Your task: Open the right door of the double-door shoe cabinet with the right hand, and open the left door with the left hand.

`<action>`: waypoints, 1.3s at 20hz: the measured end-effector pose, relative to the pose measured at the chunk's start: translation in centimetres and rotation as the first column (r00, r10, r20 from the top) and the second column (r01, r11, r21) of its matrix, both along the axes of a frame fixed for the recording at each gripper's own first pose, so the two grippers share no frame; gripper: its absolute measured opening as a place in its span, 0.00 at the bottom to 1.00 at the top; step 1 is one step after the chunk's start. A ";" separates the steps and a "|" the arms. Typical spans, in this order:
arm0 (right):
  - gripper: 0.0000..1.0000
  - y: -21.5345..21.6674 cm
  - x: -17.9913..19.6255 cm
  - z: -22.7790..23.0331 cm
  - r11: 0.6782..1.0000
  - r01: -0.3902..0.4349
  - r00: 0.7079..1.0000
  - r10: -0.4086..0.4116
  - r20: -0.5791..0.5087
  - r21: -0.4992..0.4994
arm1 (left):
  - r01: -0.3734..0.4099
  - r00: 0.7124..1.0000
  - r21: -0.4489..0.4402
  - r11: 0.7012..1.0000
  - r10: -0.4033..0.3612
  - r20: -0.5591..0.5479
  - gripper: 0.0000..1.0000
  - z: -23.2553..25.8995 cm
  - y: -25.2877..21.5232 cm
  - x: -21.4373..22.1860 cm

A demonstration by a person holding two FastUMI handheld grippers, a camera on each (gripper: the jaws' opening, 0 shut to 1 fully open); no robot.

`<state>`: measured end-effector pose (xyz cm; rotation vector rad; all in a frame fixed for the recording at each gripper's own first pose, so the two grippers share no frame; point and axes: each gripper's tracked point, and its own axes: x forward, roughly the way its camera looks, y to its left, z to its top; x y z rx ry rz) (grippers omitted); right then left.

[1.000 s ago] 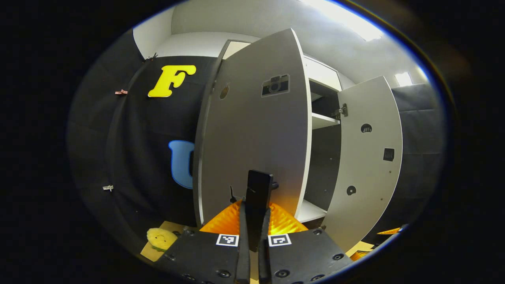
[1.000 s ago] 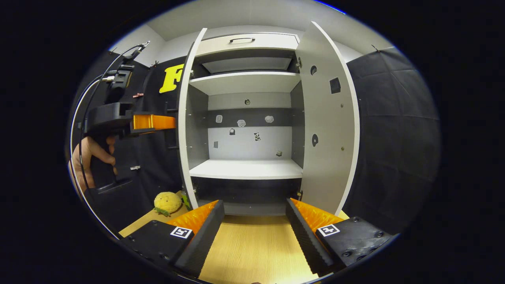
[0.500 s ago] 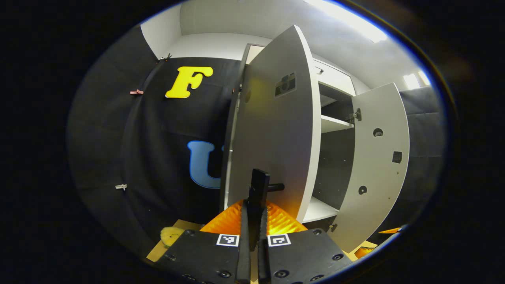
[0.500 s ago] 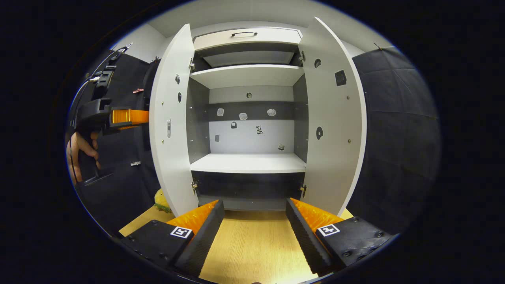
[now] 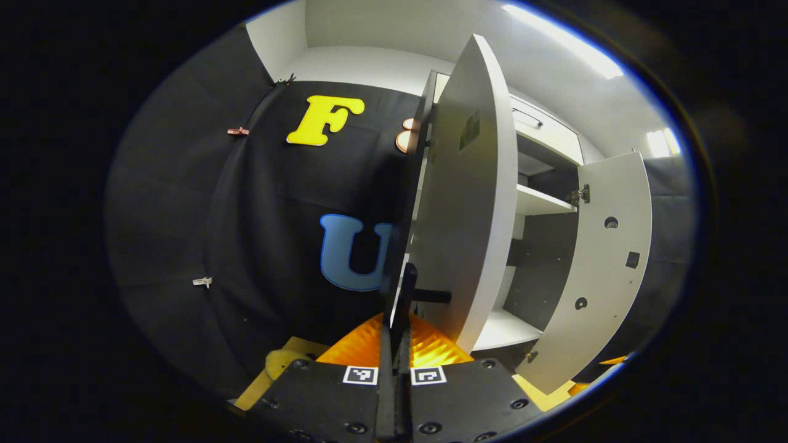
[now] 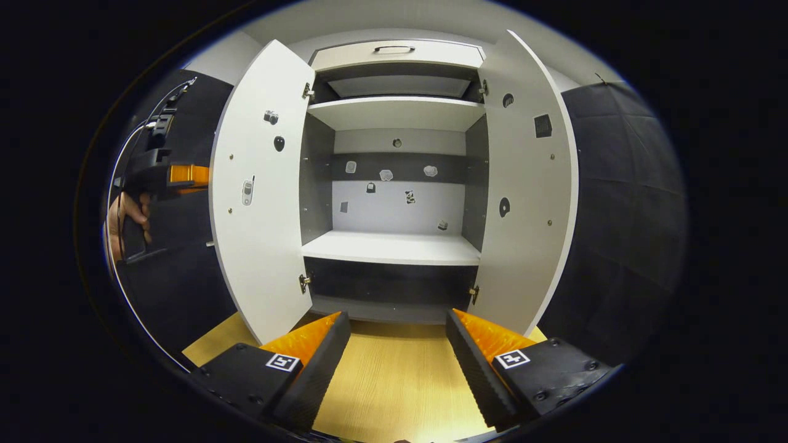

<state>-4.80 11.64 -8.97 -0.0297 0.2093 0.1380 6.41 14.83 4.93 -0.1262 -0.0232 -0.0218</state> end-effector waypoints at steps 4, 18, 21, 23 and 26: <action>0.98 -0.6 -0.2 0.3 1.000 0.010 1.000 -0.010 -0.011 0.010 | -0.001 1.000 0.008 1.000 0.001 -0.017 0.05 -0.6 -0.2 -2.8; 0.98 -5.8 -3.5 5.5 0.995 -0.026 0.995 0.016 0.100 0.095 | -0.099 0.994 0.123 0.987 0.104 -0.038 0.05 -1.9 -8.8 -12.1; 0.98 -8.1 -4.8 7.5 0.996 -0.021 0.988 0.008 0.153 0.085 | -0.100 0.994 0.148 0.984 0.103 -0.018 0.05 -3.0 -12.7 -14.0; 0.98 -9.8 -5.8 8.5 0.997 -0.013 0.983 -0.001 0.182 0.077 | -0.088 0.996 0.154 0.984 0.091 -0.012 0.06 -3.7 -15.1 -15.4; 0.97 -12.1 -7.2 9.3 0.997 0.014 0.976 -0.031 0.216 0.081 | -0.071 0.997 0.146 0.987 0.069 0.018 0.47 -4.0 -18.0 -17.0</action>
